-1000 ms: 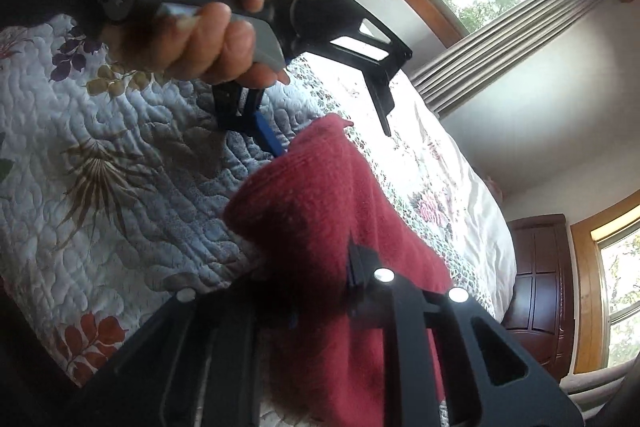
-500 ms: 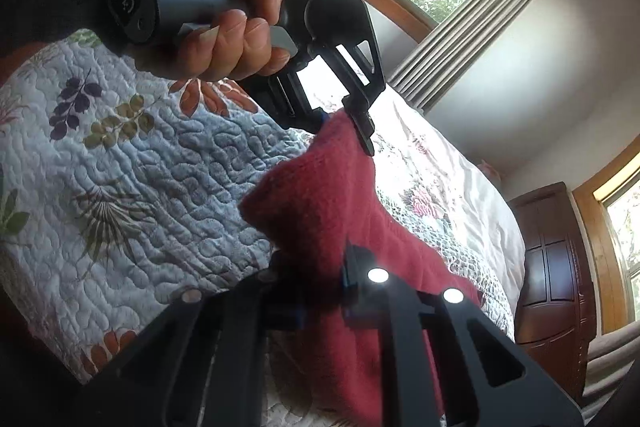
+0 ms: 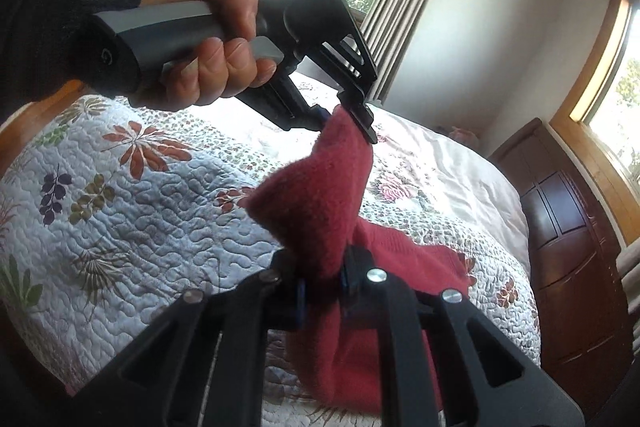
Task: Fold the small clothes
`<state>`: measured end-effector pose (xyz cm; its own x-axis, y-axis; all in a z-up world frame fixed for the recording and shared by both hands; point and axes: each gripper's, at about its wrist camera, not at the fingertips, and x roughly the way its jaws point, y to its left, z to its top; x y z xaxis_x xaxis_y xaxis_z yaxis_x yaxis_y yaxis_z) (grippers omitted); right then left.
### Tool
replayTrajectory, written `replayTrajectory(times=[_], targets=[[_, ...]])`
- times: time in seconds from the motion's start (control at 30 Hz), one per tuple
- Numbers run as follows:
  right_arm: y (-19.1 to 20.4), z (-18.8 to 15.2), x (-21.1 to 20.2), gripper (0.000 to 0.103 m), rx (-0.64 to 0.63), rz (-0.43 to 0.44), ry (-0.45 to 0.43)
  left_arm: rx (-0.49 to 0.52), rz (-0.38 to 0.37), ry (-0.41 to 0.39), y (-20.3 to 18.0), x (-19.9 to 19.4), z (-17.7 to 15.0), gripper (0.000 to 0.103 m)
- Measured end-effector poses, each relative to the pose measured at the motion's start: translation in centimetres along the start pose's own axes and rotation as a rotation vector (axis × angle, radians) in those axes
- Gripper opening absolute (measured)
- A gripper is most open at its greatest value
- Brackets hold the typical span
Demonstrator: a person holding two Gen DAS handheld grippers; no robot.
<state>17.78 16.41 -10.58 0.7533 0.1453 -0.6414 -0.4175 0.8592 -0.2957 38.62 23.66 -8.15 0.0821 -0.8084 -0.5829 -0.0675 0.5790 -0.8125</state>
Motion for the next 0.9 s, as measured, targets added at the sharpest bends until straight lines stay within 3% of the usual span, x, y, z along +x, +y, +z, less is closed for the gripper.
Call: replayTrajectory(times=[0.5, 0.9], targets=[[-10.9, -4.6, -0.8, 0.01, 0.271, -0.023, -0.012, 0.115, 0.164, 0.091, -9.8, 9.9, 1.1, 0.018], [-17.9, -11.1, 2.0, 0.01, 0.497, 0.063, 0.037, 0.122, 0.346, 0.18, -11.6, 19.9, 1.7, 0.018]])
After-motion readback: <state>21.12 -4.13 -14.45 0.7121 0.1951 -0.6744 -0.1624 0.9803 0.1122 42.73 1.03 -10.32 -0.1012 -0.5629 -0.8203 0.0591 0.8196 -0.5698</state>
